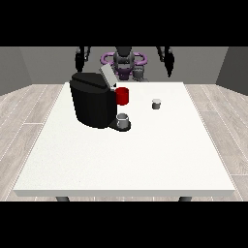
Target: Insert the coffee pod into the coffee machine and close the lid
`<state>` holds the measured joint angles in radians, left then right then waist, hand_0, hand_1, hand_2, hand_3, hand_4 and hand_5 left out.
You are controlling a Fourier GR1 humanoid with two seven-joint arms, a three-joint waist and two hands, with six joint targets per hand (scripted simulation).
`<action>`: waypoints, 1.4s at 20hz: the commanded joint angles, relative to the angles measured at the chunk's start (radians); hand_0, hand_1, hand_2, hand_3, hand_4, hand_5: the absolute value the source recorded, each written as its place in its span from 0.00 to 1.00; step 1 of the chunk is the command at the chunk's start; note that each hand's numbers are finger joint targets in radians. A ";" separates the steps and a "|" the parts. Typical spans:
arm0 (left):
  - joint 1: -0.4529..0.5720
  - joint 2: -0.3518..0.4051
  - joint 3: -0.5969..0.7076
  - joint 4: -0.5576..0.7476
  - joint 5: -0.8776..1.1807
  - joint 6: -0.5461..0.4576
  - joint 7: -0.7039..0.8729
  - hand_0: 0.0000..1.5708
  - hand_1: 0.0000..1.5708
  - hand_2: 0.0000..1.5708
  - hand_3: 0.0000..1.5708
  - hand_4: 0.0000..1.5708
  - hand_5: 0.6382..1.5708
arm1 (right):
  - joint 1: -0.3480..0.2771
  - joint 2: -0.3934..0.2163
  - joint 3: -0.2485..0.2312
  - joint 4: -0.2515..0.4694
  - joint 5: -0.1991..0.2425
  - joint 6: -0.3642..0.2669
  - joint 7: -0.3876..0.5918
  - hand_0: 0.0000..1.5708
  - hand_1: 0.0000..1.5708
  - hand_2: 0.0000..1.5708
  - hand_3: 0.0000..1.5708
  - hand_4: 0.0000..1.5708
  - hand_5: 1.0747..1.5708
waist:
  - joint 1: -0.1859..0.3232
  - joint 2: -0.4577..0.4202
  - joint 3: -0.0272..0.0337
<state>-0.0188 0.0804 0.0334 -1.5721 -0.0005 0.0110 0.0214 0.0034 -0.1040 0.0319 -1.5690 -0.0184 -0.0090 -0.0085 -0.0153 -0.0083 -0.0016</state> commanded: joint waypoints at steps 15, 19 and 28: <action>-0.111 0.175 0.057 0.117 -0.077 -0.124 -0.104 0.00 0.00 0.00 0.00 0.00 1.00 | -0.009 0.067 -0.062 0.005 -0.002 -0.093 -0.098 0.00 0.00 0.00 0.00 0.14 1.00 | -0.064 0.042 0.0015; -0.234 0.197 0.095 0.231 -0.067 -0.131 -0.038 0.00 0.00 0.00 0.00 0.00 1.00 | -0.043 0.090 -0.018 -0.028 0.026 -0.111 -0.069 0.00 0.00 0.00 0.00 0.11 1.00 | -0.103 0.068 0.0014; -0.379 0.246 0.147 0.507 -0.101 -0.138 -0.074 0.00 0.00 0.00 0.00 0.00 1.00 | -0.108 0.103 0.040 -0.029 0.010 -0.167 -0.072 0.00 0.00 0.00 0.00 0.18 1.00 | -0.123 0.154 0.0012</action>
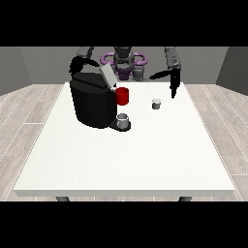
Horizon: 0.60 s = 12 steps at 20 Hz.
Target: Insert the coffee pod into the coffee machine and close the lid
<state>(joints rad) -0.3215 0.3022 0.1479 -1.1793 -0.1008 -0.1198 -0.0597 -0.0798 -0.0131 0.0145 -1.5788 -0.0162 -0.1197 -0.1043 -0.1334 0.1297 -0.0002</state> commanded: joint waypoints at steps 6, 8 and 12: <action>-0.119 0.010 -0.043 0.183 -0.107 0.024 0.036 0.00 0.00 0.00 0.00 0.00 1.00 | -0.073 0.011 0.007 0.043 0.026 -0.045 0.069 0.00 0.00 0.00 0.00 0.22 1.00 | 0.005 0.018 0.0001; -0.130 -0.008 -0.050 0.213 -0.124 0.040 0.019 0.00 0.00 0.00 0.00 0.00 1.00 | -0.061 0.012 -0.005 0.091 0.016 -0.050 0.009 0.00 0.00 0.00 0.00 0.25 1.00 | 0.006 0.045 0.0003; -0.181 0.021 -0.057 0.277 -0.171 0.041 -0.021 0.00 0.00 0.13 0.00 0.00 1.00 | -0.126 -0.005 -0.021 0.132 0.040 -0.061 0.040 0.00 0.00 0.00 0.00 0.24 1.00 | 0.017 0.075 0.0001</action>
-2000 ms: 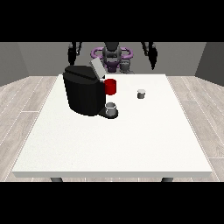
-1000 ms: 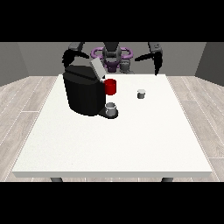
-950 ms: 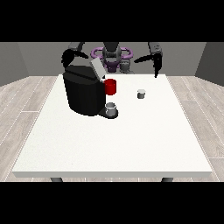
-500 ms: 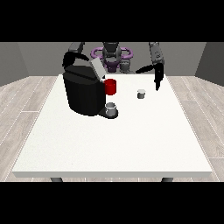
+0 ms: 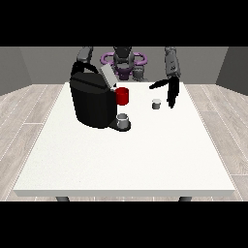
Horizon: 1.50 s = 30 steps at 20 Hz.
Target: Insert the coffee pod into the coffee machine and close the lid
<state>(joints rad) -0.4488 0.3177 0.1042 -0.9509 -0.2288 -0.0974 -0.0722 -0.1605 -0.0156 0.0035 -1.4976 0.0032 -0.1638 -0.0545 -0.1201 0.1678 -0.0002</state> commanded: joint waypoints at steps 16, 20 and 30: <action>-0.094 0.042 -0.066 0.258 -0.246 0.128 -0.085 0.34 0.34 0.44 0.28 0.00 1.00 | -0.079 0.011 0.001 0.085 0.025 -0.019 0.023 0.00 0.00 0.00 0.00 0.28 1.00 | -0.036 0.036 -0.0004; -0.101 0.036 -0.080 0.285 -0.291 0.160 -0.113 0.43 0.43 0.52 0.35 0.00 1.00 | -0.043 -0.018 -0.015 0.109 0.014 0.020 -0.013 0.00 0.00 0.00 0.00 0.30 1.00 | -0.033 0.021 -0.0001; -0.147 0.009 -0.079 0.372 -0.371 0.292 -0.149 0.62 0.62 0.69 0.55 0.21 1.00 | -0.066 0.010 0.009 0.047 0.020 -0.015 0.100 0.00 0.00 0.00 0.00 0.31 1.00 | -0.055 -0.005 -0.0003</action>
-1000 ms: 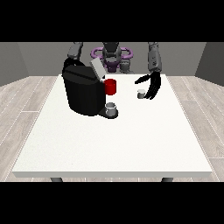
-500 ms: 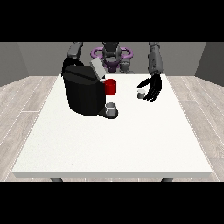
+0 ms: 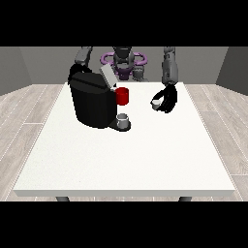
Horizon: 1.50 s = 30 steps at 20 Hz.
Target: Insert the coffee pod into the coffee machine and close the lid
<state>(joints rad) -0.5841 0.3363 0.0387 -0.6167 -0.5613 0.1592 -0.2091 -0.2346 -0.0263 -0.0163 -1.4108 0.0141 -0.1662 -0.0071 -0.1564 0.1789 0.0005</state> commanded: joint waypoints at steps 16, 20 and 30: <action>-0.148 0.034 -0.019 -0.004 -0.053 -0.128 -0.082 0.88 0.88 0.90 0.86 0.37 1.00 | 0.033 0.025 -0.005 0.069 -0.020 -0.013 -0.018 0.00 0.00 0.00 0.00 0.28 1.00 | 0.013 -0.056 -0.0006; -0.206 0.005 -0.046 -0.072 -0.054 -0.217 -0.025 0.79 0.79 0.84 0.84 0.34 1.00 | 0.016 -0.038 -0.088 0.181 -0.072 0.058 -0.099 0.00 0.00 0.00 0.00 0.31 1.00 | 0.054 -0.086 0.0003; -0.302 0.041 -0.014 -0.101 -0.061 -0.293 0.009 0.80 0.80 0.85 0.82 0.35 1.00 | -0.011 -0.026 -0.077 0.183 -0.074 0.063 -0.135 0.00 0.00 0.00 0.00 0.31 1.00 | 0.018 -0.068 -0.0002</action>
<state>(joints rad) -0.8642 0.3852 0.0299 -0.6875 -0.6156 -0.0981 -0.2210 -0.2346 -0.0310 -0.0560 -1.2734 -0.0328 -0.1306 -0.0926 -0.1530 0.1065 0.0002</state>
